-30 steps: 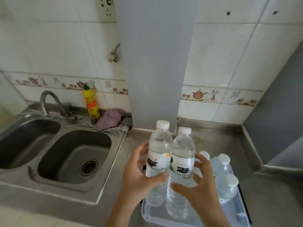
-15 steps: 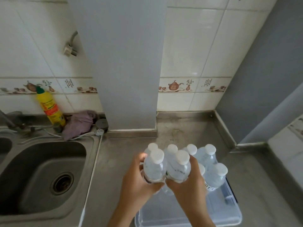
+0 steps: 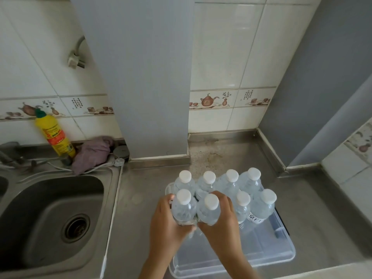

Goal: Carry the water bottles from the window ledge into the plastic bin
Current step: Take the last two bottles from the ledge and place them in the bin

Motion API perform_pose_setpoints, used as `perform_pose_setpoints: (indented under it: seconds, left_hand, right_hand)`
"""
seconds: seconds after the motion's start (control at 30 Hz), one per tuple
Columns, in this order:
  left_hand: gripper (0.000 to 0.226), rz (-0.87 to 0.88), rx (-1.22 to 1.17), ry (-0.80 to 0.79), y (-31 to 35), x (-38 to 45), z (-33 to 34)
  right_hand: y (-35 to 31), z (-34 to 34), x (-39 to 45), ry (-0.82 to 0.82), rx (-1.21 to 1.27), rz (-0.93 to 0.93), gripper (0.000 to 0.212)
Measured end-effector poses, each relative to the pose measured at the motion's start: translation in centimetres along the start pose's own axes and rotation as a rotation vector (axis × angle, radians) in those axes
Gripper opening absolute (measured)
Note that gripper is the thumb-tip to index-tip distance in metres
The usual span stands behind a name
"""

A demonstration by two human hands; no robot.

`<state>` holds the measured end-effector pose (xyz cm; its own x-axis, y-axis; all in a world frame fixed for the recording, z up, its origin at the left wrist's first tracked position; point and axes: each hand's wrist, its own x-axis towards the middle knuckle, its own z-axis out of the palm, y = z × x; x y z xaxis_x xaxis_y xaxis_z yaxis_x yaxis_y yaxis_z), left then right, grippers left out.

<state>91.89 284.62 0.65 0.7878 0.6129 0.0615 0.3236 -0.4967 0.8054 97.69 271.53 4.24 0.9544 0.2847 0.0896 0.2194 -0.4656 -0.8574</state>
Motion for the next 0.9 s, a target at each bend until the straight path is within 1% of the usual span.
perform_pose_setpoints:
  seconds: [0.07, 0.13, 0.2, 0.3, 0.37, 0.43, 0.47, 0.57, 0.63, 0.7, 0.9]
  left_hand:
    - [0.088, 0.026, 0.021, -0.046, -0.1, -0.1, 0.0]
    - [0.085, 0.067, 0.033, -0.058, -0.1, -0.3, 0.0]
    - [0.082, 0.113, 0.044, -0.052, 0.0, -0.3, -0.3]
    - [0.079, 0.243, 0.072, 0.000, 0.2, -0.1, -1.1]
    - [0.083, 0.307, 0.090, 0.017, 0.9, 0.1, -1.7]
    - [0.093, 0.324, 0.111, 0.001, 1.6, 0.1, -2.2]
    - [0.094, 0.344, 0.127, -0.011, 1.9, 0.1, -2.4]
    - [0.080, 0.412, 0.164, -0.045, 2.1, 0.3, -3.3]
    - [0.073, 0.423, 0.187, -0.064, 2.2, 0.5, -3.8]
    - [0.071, 0.432, 0.228, -0.081, 2.3, 0.5, -3.9]
    - [0.070, 0.411, 0.252, -0.101, 2.4, 0.2, -3.7]
  right_hand:
    - [0.2, 0.1, 0.0, -0.016, -0.029, -0.016, 0.070]
    - [0.5, 0.1, 0.1, -0.021, -0.033, -0.015, 0.065]
    - [0.7, 0.0, 0.3, -0.022, -0.038, -0.005, 0.062]
    - [0.5, -0.4, 0.4, -0.020, -0.045, -0.030, 0.064]
    - [0.1, -1.0, 0.4, -0.008, -0.058, -0.075, 0.067]
    - [-0.5, -1.5, 0.4, 0.006, -0.102, -0.129, 0.068]
    - [-0.8, -1.8, 0.4, 0.014, -0.127, -0.157, 0.067]
    - [-1.1, -2.5, 0.5, 0.009, -0.196, -0.220, 0.059]
    - [-1.0, -2.8, 0.4, -0.004, -0.243, -0.261, 0.051]
    - [-1.0, -3.0, 0.4, -0.014, -0.288, -0.284, 0.048]
    - [-1.6, -3.5, 0.7, -0.065, -0.337, -0.280, 0.048]
